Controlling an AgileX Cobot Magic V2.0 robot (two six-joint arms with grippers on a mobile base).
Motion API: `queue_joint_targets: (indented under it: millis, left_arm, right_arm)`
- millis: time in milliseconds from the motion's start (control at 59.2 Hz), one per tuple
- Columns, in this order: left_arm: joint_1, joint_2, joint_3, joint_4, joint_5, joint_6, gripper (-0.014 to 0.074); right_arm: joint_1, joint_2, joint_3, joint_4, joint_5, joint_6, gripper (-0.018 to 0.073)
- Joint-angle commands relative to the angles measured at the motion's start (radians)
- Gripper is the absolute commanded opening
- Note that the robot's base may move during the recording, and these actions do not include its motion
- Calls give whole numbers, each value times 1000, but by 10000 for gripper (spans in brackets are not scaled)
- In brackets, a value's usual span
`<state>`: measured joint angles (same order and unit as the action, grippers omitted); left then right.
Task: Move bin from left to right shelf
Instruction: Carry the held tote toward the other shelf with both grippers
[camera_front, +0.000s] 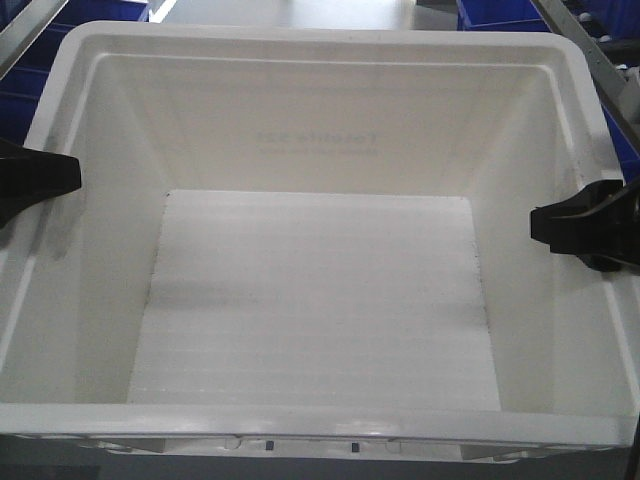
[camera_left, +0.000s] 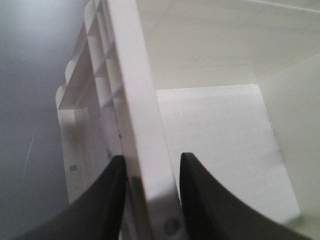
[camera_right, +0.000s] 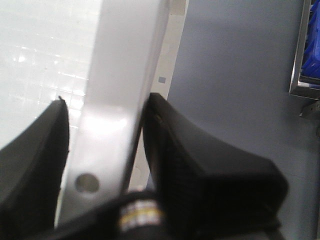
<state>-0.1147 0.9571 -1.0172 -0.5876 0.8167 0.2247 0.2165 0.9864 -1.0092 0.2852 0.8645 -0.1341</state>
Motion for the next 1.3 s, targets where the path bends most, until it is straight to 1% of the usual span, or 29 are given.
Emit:
queue_joint_targets:
  millis: [0, 1283]
  left_arm:
    - [-19, -18, -41, -174, -56, 26, -6]
    - [-19, -18, -41, -174, -53, 26, -6]
  right_arm:
    - [14, -15, -39, 146, -110, -14, -4]
    - [14, -15, -39, 146, -108, -14, -4]
